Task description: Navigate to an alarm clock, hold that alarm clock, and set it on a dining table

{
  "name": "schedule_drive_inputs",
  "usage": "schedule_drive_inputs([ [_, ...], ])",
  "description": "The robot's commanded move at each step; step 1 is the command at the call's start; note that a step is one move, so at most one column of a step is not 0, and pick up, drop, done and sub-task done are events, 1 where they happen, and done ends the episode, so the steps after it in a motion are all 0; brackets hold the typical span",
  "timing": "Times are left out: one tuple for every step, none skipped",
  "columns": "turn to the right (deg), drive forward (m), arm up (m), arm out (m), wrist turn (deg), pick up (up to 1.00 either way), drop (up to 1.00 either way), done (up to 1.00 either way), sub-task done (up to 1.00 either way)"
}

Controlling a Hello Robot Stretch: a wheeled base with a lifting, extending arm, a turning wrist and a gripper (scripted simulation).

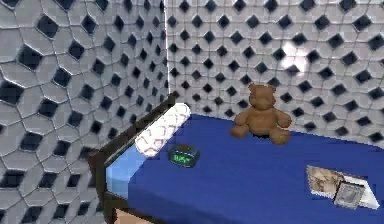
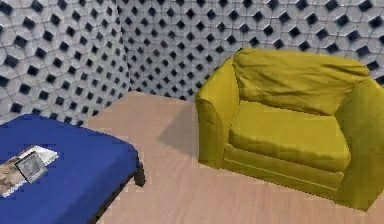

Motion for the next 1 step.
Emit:
schedule_drive_inputs([
  [33.0,0.0,0.0,0.0,0.0,0.0,0.0,0.0,0.0],
])
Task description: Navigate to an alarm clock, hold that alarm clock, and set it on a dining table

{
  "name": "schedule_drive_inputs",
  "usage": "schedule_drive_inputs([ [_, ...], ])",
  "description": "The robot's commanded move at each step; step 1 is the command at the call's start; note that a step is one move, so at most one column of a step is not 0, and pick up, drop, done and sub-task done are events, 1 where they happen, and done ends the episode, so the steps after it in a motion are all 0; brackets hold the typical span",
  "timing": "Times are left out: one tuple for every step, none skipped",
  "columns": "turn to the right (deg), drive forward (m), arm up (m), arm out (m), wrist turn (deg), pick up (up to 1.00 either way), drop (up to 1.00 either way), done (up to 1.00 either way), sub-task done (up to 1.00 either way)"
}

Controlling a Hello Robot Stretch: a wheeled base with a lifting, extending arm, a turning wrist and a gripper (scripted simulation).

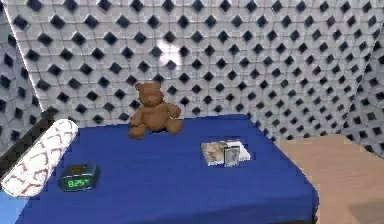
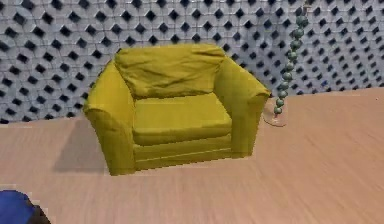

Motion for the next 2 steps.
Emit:
schedule_drive_inputs([
  [0.0,0.45,0.0,0.0,0.0,0.0,0.0,0.0,0.0],
  [-45.0,0.0,0.0,0.0,0.0,0.0,0.0,0.0,0.0],
])
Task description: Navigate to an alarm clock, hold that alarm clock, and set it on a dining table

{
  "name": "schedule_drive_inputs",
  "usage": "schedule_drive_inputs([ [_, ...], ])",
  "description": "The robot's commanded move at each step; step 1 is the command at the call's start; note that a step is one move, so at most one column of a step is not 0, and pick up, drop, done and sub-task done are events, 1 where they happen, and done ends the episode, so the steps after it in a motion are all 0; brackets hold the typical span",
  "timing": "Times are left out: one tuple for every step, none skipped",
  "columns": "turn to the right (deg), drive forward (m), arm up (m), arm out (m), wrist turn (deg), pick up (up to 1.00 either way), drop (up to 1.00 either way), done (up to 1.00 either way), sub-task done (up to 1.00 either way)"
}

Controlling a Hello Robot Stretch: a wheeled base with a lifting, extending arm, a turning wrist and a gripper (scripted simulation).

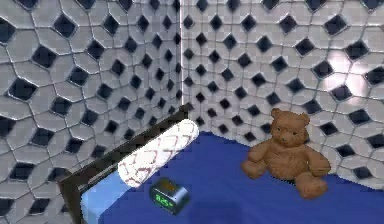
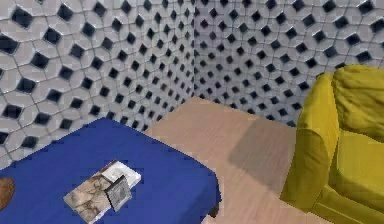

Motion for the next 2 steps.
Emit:
schedule_drive_inputs([
  [-45.0,0.0,0.0,0.0,0.0,0.0,0.0,0.0,0.0],
  [-45.0,0.0,0.0,0.0,0.0,0.0,0.0,0.0,0.0],
])
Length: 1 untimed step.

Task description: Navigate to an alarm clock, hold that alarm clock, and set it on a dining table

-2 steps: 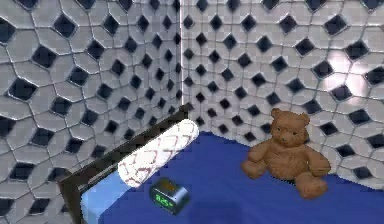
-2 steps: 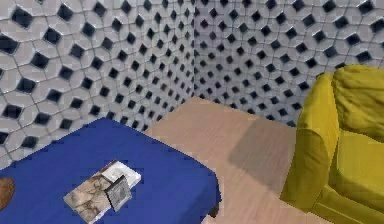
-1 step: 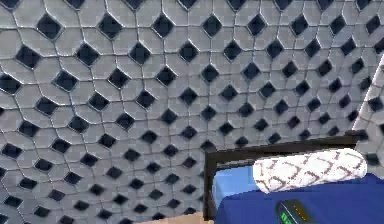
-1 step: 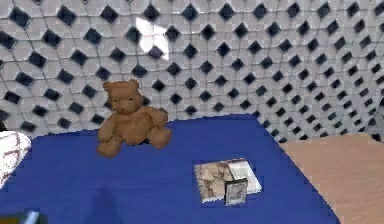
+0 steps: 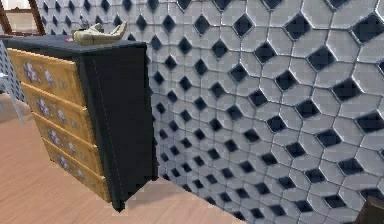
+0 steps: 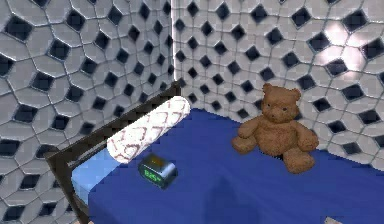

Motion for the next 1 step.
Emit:
schedule_drive_inputs([
  [0.0,0.0,0.5,0.0,0.0,0.0,0.0,0.0,0.0],
])
